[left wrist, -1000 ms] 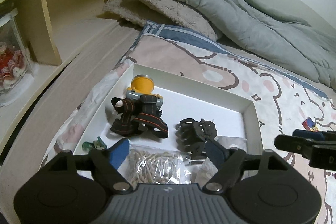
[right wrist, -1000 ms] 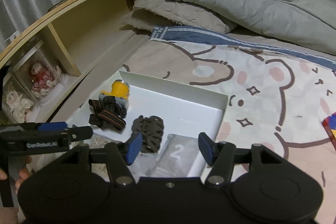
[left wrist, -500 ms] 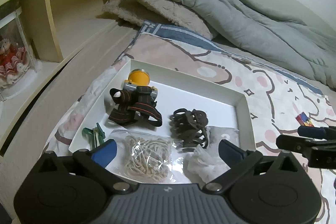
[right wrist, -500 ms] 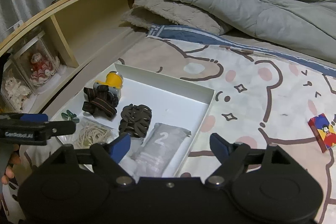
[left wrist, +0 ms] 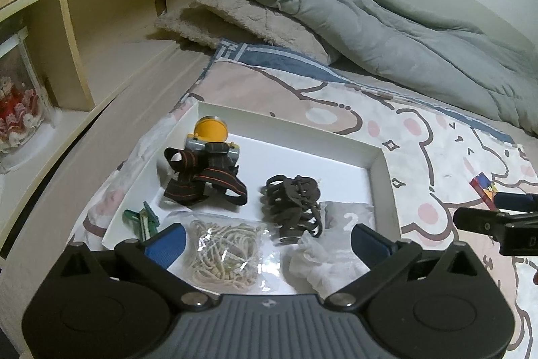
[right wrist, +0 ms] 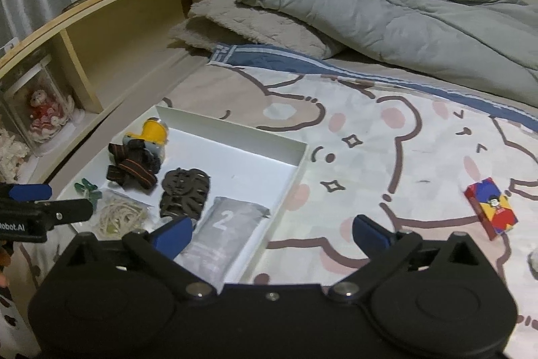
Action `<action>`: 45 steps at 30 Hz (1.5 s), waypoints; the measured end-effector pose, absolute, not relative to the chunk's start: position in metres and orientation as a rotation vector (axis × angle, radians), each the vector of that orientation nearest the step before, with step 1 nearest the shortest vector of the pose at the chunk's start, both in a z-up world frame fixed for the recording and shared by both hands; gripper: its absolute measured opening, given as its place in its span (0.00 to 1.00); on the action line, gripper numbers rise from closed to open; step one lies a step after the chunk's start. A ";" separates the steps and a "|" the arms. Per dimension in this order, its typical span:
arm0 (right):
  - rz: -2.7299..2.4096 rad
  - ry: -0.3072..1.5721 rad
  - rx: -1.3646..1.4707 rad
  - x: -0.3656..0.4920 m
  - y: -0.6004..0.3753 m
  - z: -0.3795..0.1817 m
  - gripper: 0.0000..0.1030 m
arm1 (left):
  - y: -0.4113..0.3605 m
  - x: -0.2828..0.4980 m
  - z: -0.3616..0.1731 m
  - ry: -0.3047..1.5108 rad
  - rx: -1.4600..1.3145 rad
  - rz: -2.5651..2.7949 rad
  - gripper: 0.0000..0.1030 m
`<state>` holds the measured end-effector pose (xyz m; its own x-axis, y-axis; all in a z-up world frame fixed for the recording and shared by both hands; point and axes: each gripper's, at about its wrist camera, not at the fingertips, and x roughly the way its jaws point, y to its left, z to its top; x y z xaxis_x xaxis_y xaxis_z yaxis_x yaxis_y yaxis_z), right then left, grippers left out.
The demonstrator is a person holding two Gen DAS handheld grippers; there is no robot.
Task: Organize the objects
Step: 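Lower the headlamp and claw clip into the lid and open both tools, then move the left tool to the card box while the right tool moves to the foil ball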
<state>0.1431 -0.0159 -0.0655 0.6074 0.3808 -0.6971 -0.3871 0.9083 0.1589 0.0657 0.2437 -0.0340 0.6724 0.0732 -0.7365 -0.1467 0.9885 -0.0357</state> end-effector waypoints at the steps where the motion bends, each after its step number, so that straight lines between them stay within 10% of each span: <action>1: 0.437 0.803 -0.011 0.143 -0.018 -0.065 1.00 | 0.242 0.066 -0.034 0.825 -0.094 0.123 1.00; 45: 0.086 0.781 0.116 0.130 -0.228 -0.057 1.00 | 0.055 0.130 -0.045 0.835 0.019 -0.155 1.00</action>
<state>0.1300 -0.2282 -0.0569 0.7075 0.1202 -0.6964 -0.0343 0.9901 0.1361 0.1305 0.0546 -0.0450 0.6604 -0.1299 -0.7396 0.1445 0.9885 -0.0446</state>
